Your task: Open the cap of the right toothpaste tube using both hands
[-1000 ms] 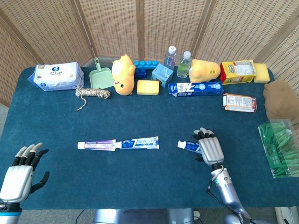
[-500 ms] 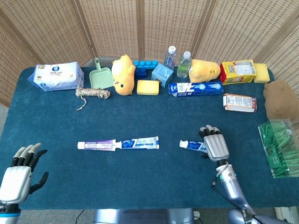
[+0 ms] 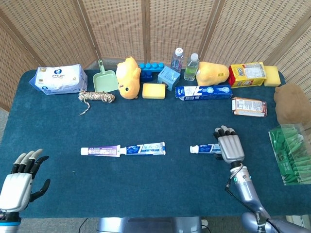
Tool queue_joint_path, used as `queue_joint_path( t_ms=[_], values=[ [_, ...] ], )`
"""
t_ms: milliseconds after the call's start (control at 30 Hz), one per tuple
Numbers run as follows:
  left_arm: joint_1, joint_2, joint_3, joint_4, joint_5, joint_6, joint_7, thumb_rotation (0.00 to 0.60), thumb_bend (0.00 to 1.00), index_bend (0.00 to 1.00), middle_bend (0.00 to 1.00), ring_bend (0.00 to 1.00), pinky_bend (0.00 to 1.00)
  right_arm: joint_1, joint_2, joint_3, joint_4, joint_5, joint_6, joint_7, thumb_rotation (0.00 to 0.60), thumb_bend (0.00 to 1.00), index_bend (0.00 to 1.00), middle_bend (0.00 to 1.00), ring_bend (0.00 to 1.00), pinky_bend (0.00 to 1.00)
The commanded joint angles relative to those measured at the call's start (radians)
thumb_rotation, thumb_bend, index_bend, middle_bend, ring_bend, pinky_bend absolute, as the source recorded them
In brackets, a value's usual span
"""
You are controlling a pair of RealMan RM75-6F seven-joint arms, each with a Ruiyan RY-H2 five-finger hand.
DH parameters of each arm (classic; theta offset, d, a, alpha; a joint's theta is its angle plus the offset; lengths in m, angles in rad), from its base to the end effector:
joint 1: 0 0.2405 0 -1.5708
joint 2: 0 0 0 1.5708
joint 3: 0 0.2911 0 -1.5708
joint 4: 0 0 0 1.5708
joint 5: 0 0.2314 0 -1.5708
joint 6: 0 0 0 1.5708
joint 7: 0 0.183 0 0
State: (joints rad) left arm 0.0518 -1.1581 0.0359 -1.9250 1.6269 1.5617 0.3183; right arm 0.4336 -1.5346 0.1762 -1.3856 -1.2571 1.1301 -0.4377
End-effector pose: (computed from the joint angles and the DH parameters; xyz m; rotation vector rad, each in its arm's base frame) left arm -0.2813 0.1605 0.1181 -1.3956 -0.9613 -0.9045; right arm -0.2830 -0.3588 -0.0075 1.6416 -0.8134 0.7409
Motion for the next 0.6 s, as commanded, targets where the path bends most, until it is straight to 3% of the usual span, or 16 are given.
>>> queue_joint_path(
  t_ms=[33, 367, 600],
  values=[
    [0.0, -0.001, 0.0, 0.003, -0.001, 0.0, -0.003, 0.6, 0.31, 0.19, 0.12, 0.1, 0.07, 0.015, 0.023, 0.003, -0.04, 0.026, -0.028, -0.025, 0.6, 0.14, 0.34, 0.26, 0.15, 0.21],
    [-0.002, -0.003, -0.002, 0.017, -0.01, 0.0, -0.021, 0.6, 0.32, 0.19, 0.12, 0.1, 0.07, 0.058, 0.068, 0.017, -0.133, 0.119, -0.091, -0.104, 0.6, 0.26, 0.34, 0.24, 0.11, 0.21],
    [-0.007, -0.007, -0.004, 0.028, -0.018, -0.007, -0.03, 0.6, 0.31, 0.19, 0.12, 0.1, 0.07, 0.083, 0.092, 0.015, -0.166, 0.204, -0.118, -0.166, 0.6, 0.28, 0.33, 0.24, 0.1, 0.21]
  ],
)
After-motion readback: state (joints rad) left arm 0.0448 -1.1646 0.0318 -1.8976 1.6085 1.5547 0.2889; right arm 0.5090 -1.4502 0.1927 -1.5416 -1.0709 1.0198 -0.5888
